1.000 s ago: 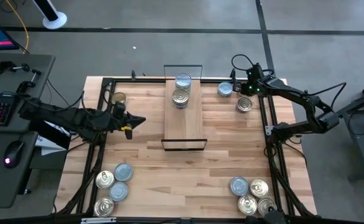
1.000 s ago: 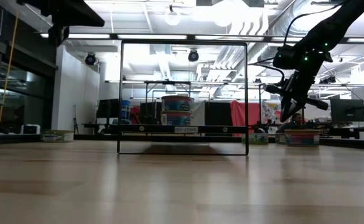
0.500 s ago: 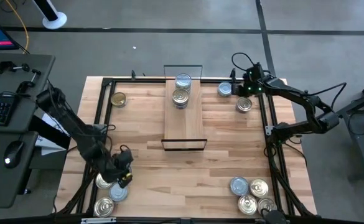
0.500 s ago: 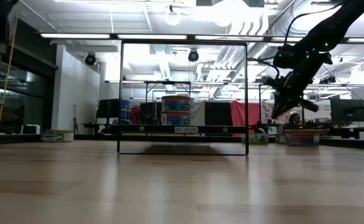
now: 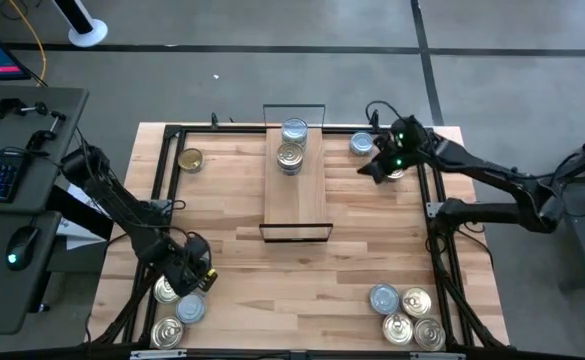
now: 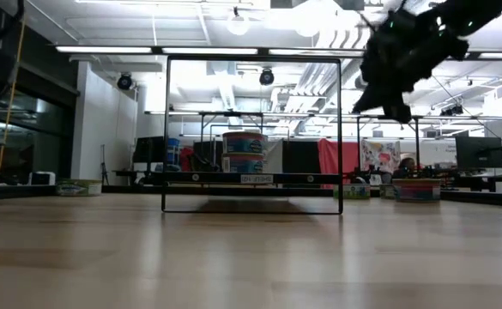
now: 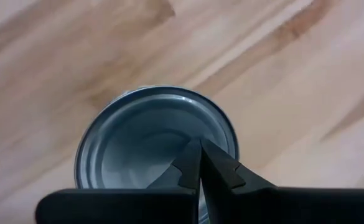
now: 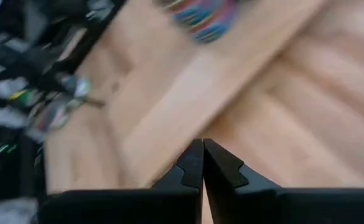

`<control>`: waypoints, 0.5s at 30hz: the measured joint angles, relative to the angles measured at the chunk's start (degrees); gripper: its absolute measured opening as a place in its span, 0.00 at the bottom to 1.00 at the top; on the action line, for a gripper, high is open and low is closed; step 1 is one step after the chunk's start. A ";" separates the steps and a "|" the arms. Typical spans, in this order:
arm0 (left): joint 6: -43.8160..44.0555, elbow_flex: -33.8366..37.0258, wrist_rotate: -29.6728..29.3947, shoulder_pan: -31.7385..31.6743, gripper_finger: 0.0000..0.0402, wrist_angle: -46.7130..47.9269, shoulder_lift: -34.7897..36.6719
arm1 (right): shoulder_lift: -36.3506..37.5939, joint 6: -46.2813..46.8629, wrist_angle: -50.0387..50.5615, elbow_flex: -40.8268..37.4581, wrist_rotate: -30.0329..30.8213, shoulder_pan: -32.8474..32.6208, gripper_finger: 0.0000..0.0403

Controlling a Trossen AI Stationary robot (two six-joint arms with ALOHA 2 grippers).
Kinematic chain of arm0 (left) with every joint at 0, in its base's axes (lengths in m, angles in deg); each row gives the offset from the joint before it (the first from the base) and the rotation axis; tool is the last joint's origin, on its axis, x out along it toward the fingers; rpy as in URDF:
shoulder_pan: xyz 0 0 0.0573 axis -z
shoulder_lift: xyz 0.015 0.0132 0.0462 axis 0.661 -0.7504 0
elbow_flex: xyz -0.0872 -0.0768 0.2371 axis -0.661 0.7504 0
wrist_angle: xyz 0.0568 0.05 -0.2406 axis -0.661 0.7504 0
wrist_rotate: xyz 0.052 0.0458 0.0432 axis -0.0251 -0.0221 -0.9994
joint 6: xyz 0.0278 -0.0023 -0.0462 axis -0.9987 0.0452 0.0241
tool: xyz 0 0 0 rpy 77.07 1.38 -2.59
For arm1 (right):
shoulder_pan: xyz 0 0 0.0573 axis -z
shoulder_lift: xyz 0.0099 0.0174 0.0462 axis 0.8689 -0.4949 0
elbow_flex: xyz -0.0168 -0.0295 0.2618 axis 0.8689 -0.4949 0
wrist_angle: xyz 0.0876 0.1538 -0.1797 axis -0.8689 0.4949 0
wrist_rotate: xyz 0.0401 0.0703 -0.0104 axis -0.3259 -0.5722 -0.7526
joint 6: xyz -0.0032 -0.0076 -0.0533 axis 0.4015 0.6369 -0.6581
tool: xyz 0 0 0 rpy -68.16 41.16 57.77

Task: Stack canned seafood by type on shelf
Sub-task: Move the green tuna can to the bottom middle of the table

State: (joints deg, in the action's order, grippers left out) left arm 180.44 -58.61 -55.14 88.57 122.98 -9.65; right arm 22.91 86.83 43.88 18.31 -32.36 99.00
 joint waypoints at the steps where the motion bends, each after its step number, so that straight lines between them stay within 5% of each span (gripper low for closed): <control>1: -1.80 0.02 -0.27 -0.82 0.00 -0.50 -0.02 | 0.72 0.76 0.07 0.00 0.17 -2.22 0.00; 6: -11.18 0.03 -2.34 -5.87 0.00 -7.29 -2.63 | 2.38 5.03 0.88 0.00 5.85 -14.80 0.00; 15: -27.61 -1.90 -0.04 -13.68 0.00 -34.96 -16.41 | 2.20 15.21 1.35 0.00 21.91 -40.72 0.00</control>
State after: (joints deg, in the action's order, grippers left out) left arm 152.83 -60.51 -55.19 74.89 88.02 -26.07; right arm 25.11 102.04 45.23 18.31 -10.45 58.29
